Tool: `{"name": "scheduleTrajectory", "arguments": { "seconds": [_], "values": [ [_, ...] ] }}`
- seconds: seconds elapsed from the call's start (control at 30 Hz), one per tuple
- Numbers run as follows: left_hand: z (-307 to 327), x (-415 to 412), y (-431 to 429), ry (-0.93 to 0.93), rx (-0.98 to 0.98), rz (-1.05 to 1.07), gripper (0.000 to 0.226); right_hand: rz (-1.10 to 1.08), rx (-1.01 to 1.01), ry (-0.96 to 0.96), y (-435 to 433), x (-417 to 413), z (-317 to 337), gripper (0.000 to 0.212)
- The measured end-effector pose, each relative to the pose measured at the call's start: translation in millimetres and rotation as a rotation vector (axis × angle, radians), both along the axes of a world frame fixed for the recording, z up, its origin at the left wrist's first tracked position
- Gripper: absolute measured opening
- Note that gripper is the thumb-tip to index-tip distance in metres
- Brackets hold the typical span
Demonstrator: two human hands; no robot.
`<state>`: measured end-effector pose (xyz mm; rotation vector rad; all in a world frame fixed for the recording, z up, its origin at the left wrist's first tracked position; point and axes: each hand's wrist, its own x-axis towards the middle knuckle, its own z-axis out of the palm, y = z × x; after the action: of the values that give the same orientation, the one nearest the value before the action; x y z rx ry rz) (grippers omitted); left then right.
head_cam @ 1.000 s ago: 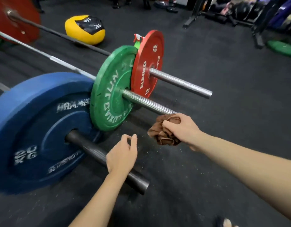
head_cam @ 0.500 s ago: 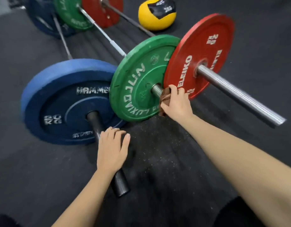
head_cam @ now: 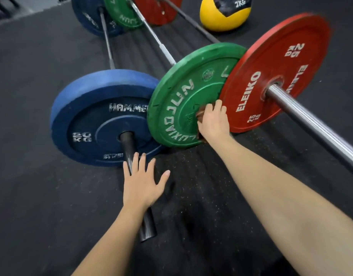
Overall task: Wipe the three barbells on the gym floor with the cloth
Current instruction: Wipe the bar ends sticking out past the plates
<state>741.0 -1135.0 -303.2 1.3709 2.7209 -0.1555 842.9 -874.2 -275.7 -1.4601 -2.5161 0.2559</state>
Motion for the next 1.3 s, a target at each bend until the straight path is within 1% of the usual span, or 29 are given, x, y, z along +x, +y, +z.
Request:
{"name": "scheduleTrajectory", "arguments": {
  "seconds": [0.1,0.2,0.33,0.43,0.57,0.67,0.73,0.87,0.97,1.1,1.2,1.3],
  "values": [
    [-1.7,-0.7,1.7,0.019,-0.016,0.005,0.088,-0.029,-0.025,0.047,8.9,-9.1,4.3,0.06],
    [-1.9,-2.9,2.9,0.032,-0.014,0.003,0.088,-0.037,-0.075,0.081,14.3,0.6,5.4,0.062],
    [1.9,-1.5,2.9,0.013,-0.061,-0.003,0.089,-0.18,-0.236,0.162,15.3,42.5,8.8,0.057],
    [4.7,-1.8,3.0,-0.006,-0.086,-0.009,0.089,-0.218,-0.278,0.164,-3.2,81.2,6.5,0.056],
    [8.9,-1.0,3.7,-0.024,-0.094,-0.021,0.089,-0.236,-0.266,0.04,-21.7,96.1,9.6,0.056],
    [10.5,-2.3,3.5,-0.049,-0.07,-0.031,0.09,-0.19,-0.168,-0.059,-22.3,75.5,16.1,0.053],
    [9.0,-3.1,2.0,-0.038,-0.053,-0.041,0.09,-0.157,-0.115,-0.085,-18.0,48.6,19.3,0.052],
    [7.1,-3.9,0.8,-0.031,-0.05,-0.051,0.09,-0.169,-0.115,-0.08,-3.0,-6.7,25.0,0.056],
    [7.0,-6.1,1.3,-0.033,-0.041,-0.058,0.09,-0.174,-0.114,-0.076,4.4,-19.1,20.5,0.057],
    [7.2,-5.5,-1.5,-0.042,-0.022,-0.063,0.09,-0.186,-0.188,-0.015,-5.3,11.0,19.9,0.056],
    [9.1,-4.9,-0.8,-0.055,-0.057,-0.067,0.09,-0.183,-0.231,-0.029,-25.2,49.5,23.5,0.05],
    [9.2,-6.1,-1.2,-0.043,-0.056,-0.069,0.09,-0.199,-0.224,-0.054,-50.0,85.6,18.0,0.047]
  ]
}}
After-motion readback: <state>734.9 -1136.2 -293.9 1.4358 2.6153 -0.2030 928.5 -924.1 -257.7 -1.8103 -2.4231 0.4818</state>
